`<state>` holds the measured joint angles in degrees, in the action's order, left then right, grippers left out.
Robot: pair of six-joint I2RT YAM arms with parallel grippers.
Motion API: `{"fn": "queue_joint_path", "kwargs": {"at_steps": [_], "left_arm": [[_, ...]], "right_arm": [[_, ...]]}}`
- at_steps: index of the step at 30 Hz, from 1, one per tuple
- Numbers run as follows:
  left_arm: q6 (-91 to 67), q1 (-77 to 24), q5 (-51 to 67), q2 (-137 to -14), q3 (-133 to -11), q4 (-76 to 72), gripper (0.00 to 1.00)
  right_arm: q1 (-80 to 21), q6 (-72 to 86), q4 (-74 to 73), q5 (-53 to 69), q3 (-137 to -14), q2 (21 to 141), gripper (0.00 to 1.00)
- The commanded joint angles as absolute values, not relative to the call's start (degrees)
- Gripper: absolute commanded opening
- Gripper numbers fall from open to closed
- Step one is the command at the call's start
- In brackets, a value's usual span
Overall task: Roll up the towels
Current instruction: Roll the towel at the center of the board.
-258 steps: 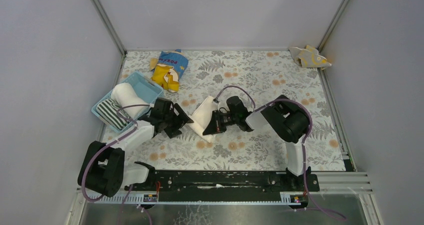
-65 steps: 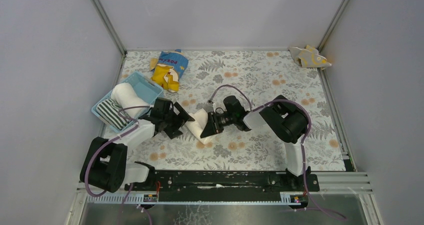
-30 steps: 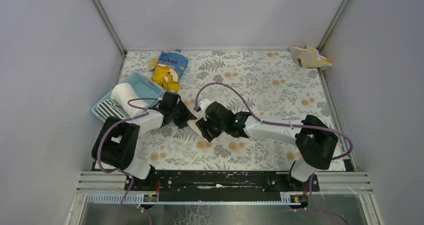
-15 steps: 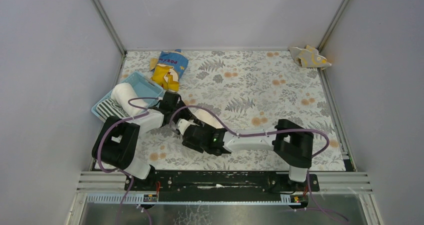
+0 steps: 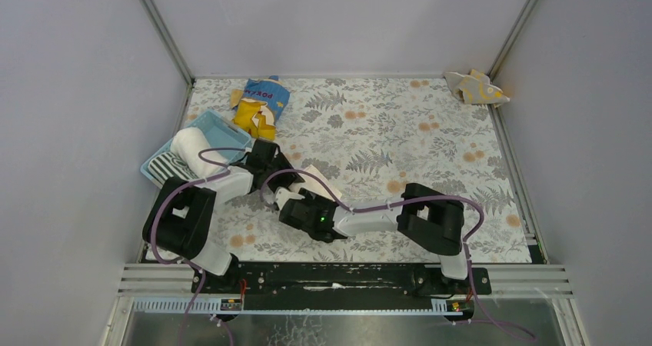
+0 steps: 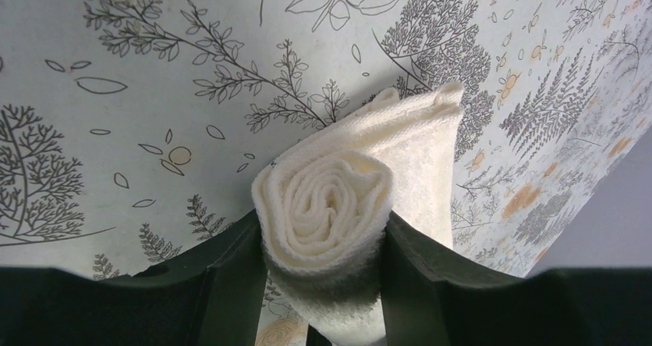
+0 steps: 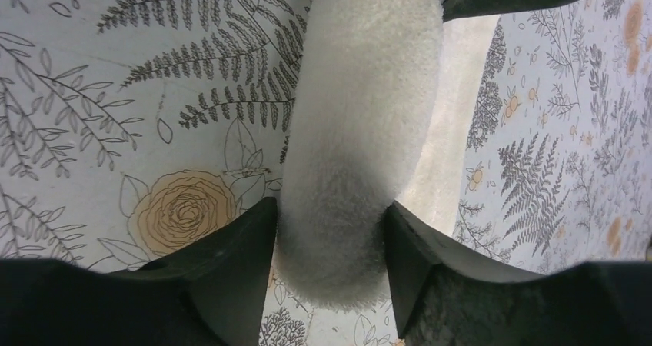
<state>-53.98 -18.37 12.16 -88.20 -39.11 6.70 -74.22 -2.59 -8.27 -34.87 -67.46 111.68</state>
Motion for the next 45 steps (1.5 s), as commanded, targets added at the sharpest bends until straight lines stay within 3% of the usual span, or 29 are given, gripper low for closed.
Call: {"fn": "queue_joint_path", "kwargs": {"at_steps": [1, 4, 13, 24, 37, 45], "left_arm": [[-50.4, -18.63, 6.18, -90.92, -39.07, 13.5, 0.5], [-50.03, -18.55, 5.26, -90.28, -40.07, 14.58, 0.54], [-51.2, -17.06, 3.96, -82.39, -41.38, 17.31, 0.76], [-53.71, -11.65, 6.81, -68.5, -33.96, 18.13, 0.97], [-60.97, -14.0, 19.34, -61.6, -24.37, 8.38, 0.98], [-65.61, -19.66, 18.46, -69.46, -23.51, -2.31, 0.85]], "right_arm": [[-73.92, 0.95, -13.46, -31.75, -66.81, 114.91, 0.56], [-72.95, 2.89, -13.87, -27.79, -65.45, 113.74, 0.49], [-63.66, 6.66, -10.34, 5.64, -63.59, 108.11, 0.35], [-52.29, 12.99, -5.99, 34.86, -65.4, 111.44, 0.33], [-45.45, 24.0, 4.54, 49.75, -63.09, 117.39, 0.32], [-41.25, 37.31, 20.13, 55.57, -56.08, 121.71, 0.32]]}}
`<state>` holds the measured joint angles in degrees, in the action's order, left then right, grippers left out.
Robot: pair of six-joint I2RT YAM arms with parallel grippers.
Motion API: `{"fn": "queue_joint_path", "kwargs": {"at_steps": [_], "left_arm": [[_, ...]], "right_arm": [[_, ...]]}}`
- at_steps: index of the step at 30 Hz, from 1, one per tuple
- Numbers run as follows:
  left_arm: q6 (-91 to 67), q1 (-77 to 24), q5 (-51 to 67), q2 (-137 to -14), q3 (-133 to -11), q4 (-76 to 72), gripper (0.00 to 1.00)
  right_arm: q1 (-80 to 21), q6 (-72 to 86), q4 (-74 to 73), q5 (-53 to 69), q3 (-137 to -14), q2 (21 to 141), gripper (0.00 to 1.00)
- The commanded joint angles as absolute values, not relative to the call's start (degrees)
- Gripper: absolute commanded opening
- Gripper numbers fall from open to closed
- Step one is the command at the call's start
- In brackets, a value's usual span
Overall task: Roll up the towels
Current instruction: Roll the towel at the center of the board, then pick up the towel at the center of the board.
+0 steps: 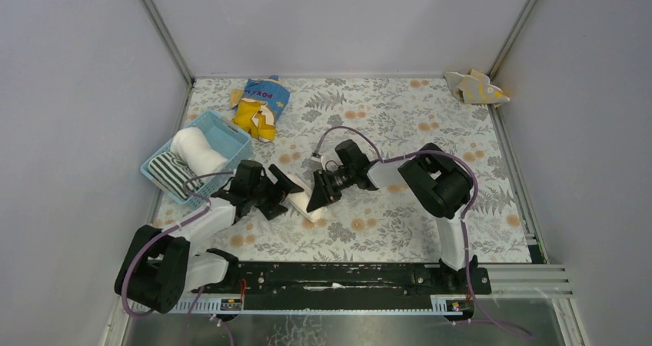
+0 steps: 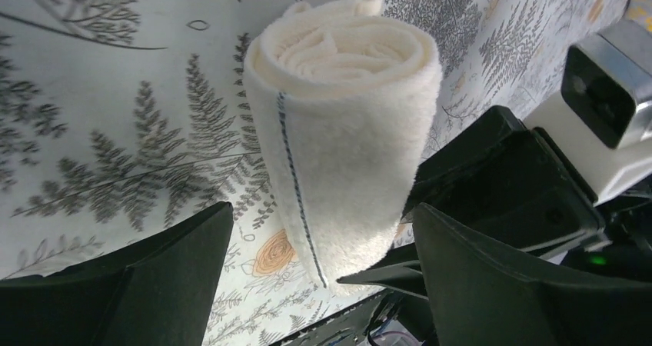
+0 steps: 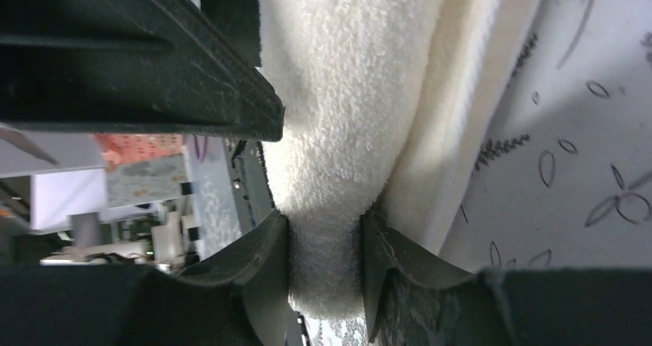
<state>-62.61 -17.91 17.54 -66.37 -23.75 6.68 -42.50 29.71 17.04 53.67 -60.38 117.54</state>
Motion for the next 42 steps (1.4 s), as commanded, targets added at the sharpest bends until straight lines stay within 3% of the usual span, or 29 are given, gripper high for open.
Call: {"fn": "queue_joint_path", "kwargs": {"at_steps": [1, 7, 18, 34, 42], "left_arm": [[-65.84, -20.02, 18.34, -70.54, -23.61, -3.09, 0.83], [-65.98, -21.17, 16.4, -71.12, -23.42, -3.95, 0.8], [-65.35, -22.05, 15.38, -76.61, -23.16, -6.48, 0.7], [-65.44, -23.83, 14.34, -77.88, -21.76, -8.37, 0.69], [-65.08, -24.61, 13.45, -82.24, -21.25, -10.72, 0.55]], "right_arm": [[-40.84, 38.97, 22.01, 56.01, -55.36, 122.18, 0.32], [-39.13, 48.61, 33.61, 58.97, -51.9, 125.22, 0.32], [-38.63, 52.75, 35.13, 60.03, -53.68, 128.94, 0.32], [-36.59, 63.46, 45.35, 60.32, -50.9, 134.45, 0.32], [-36.3, 63.52, 44.62, 59.66, -50.45, 134.81, 0.32]]}}
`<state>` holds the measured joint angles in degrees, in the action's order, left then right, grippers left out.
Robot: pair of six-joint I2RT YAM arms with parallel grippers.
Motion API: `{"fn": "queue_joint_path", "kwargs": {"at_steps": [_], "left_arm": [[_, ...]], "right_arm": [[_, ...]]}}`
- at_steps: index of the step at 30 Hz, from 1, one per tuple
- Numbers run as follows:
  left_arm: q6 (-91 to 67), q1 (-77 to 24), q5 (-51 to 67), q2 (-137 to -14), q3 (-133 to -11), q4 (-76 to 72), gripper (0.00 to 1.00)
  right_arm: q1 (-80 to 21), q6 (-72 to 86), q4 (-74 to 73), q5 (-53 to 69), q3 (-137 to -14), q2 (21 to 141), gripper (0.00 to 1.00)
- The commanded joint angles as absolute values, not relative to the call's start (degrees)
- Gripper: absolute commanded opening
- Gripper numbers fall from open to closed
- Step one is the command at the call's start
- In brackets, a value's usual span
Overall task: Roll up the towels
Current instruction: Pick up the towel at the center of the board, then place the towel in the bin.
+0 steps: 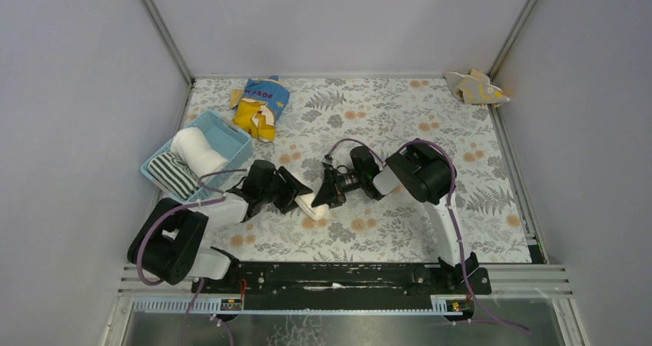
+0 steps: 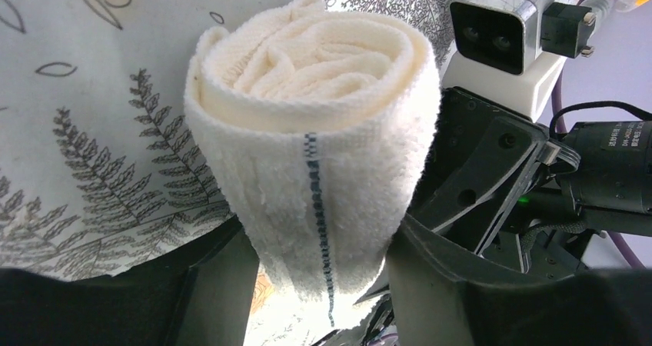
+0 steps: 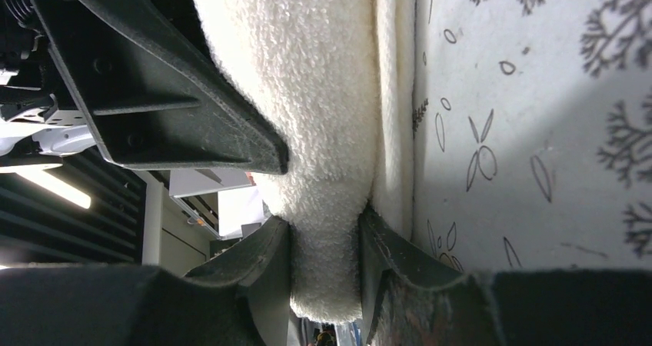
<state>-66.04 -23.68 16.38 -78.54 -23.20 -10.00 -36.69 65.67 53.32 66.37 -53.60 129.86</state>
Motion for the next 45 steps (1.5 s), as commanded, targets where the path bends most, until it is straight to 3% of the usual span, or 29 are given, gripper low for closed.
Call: {"fn": "queue_joint_path", "kwargs": {"at_steps": [1, 7, 13, 16, 28, 30, 32, 45], "left_arm": [[-65.17, -25.11, 13.07, -82.98, -21.27, -11.11, 0.53], [-64.71, -26.1, 9.13, -85.25, -23.92, -5.22, 0.38], [-58.87, -26.06, 0.42, -85.55, -33.02, 8.8, 0.26], [-56.88, -25.5, -0.6, -85.83, -36.61, 11.45, 0.24], [-47.15, -12.42, 3.88, -82.58, -54.98, 21.25, 0.23], [-45.59, -8.56, 4.98, -82.4, -58.55, 22.48, 0.23], [-44.01, -4.74, 5.84, -83.14, -62.28, 23.64, 0.24], [-36.05, 14.81, 17.84, -98.74, -79.56, 28.56, 0.25]], "right_arm": [[-36.3, 63.35, 44.29, 59.41, -50.49, 134.55, 0.33], [-36.3, 56.76, 37.83, 57.9, -50.98, 128.38, 0.39], [-36.3, 34.71, 6.13, 47.28, -56.75, 114.91, 0.57], [-36.3, 29.26, -2.0, 42.0, -57.95, 109.52, 0.64], [-36.3, 19.11, -14.03, 15.7, -53.97, 89.83, 0.73], [-36.3, 18.38, -13.71, 12.62, -52.43, 87.06, 0.82], [-36.3, 17.4, -13.89, 9.65, -51.76, 85.1, 0.84], [-36.3, 13.64, -12.76, 4.75, -48.74, 80.18, 0.91]]}}
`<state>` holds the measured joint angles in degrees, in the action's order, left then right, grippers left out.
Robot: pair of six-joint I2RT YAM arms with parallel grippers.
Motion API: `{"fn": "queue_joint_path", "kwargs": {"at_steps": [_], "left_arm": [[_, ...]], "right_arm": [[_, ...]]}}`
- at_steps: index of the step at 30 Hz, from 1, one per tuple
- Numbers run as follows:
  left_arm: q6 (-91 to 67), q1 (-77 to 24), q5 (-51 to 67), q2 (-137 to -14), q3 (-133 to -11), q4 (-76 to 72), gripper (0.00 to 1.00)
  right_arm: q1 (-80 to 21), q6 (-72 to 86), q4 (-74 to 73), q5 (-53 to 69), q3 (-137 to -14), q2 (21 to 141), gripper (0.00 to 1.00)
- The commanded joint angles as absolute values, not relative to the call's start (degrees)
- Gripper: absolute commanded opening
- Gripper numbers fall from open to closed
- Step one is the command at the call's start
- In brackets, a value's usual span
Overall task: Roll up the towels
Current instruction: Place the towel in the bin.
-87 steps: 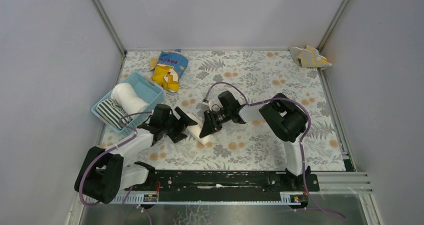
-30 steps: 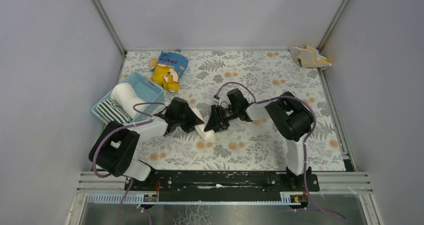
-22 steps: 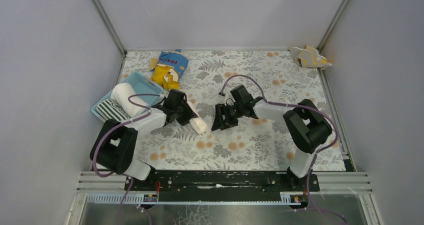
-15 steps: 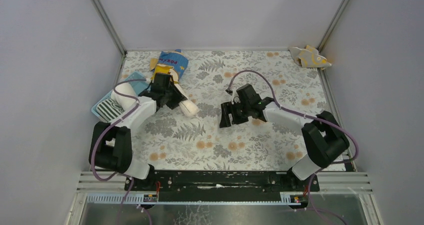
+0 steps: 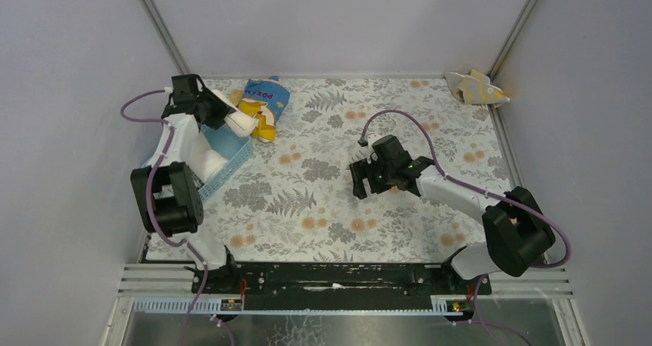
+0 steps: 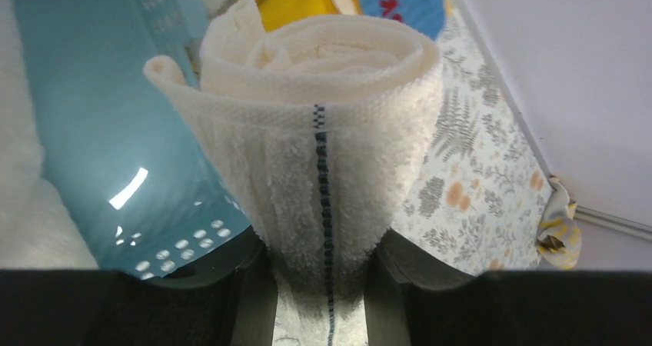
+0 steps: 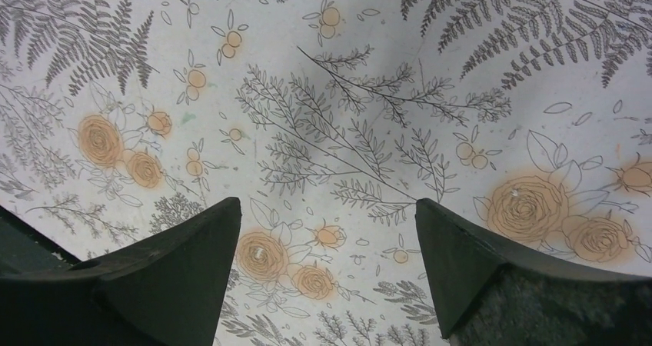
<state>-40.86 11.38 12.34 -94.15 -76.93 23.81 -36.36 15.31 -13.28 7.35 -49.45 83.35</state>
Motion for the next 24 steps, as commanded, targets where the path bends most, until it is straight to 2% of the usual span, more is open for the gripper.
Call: {"fn": "queue_joint_path", "kwargs": {"at_steps": [1, 11, 17, 24], "left_arm": [[-35.25, 15.69, 17.68, -99.86, -79.79, 29.43, 0.25], [-28.39, 20.05, 11.61, -110.83, -84.55, 39.17, 0.26], [-27.07, 19.62, 13.33, -116.38, -87.07, 41.22, 0.29], [-27.16, 18.17, 9.11, -120.93, -89.93, 43.93, 0.41]], "right_arm": [[-36.28, 13.5, -12.82, 4.5, -48.59, 79.83, 0.91], [-36.3, 13.02, -12.03, 5.49, -48.12, 79.01, 0.92], [-36.3, 13.0, -11.63, 5.62, -48.13, 79.36, 0.93], [-36.3, 12.97, -11.19, 4.85, -48.33, 79.57, 0.93]]}}
